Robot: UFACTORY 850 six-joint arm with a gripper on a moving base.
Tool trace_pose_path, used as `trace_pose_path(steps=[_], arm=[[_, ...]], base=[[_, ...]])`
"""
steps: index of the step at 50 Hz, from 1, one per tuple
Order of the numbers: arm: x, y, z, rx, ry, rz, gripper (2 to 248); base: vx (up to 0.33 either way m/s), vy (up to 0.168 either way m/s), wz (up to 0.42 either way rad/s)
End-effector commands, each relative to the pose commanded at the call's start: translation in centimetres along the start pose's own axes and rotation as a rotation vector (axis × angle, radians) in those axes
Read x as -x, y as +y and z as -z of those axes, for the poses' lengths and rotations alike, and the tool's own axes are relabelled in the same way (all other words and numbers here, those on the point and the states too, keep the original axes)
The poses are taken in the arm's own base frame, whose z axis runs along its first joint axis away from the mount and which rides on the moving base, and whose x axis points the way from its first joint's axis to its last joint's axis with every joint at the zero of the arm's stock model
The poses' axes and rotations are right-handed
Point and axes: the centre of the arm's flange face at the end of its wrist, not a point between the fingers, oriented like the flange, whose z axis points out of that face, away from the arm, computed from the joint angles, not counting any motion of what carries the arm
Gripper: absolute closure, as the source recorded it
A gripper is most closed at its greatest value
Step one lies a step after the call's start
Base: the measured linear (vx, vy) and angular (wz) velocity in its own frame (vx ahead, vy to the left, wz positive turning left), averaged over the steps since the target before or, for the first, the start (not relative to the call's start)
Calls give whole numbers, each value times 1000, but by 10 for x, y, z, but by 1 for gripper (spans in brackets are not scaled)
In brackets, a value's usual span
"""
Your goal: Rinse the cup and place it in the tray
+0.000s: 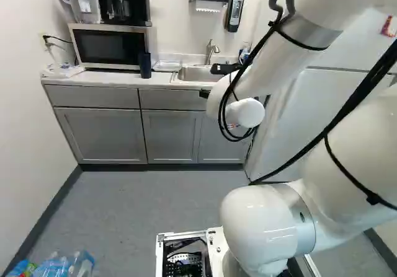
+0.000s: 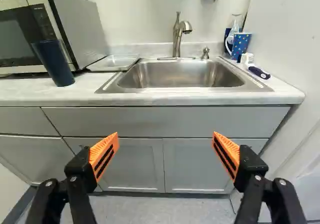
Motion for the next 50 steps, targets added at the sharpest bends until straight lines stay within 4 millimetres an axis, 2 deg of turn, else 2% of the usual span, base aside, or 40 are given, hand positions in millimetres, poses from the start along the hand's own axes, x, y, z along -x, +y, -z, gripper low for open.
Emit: trace_pose_path(steps=[50], arm=[[-54, -3, -31, -3, 12, -3, 3]], base=[[0, 0, 0]])
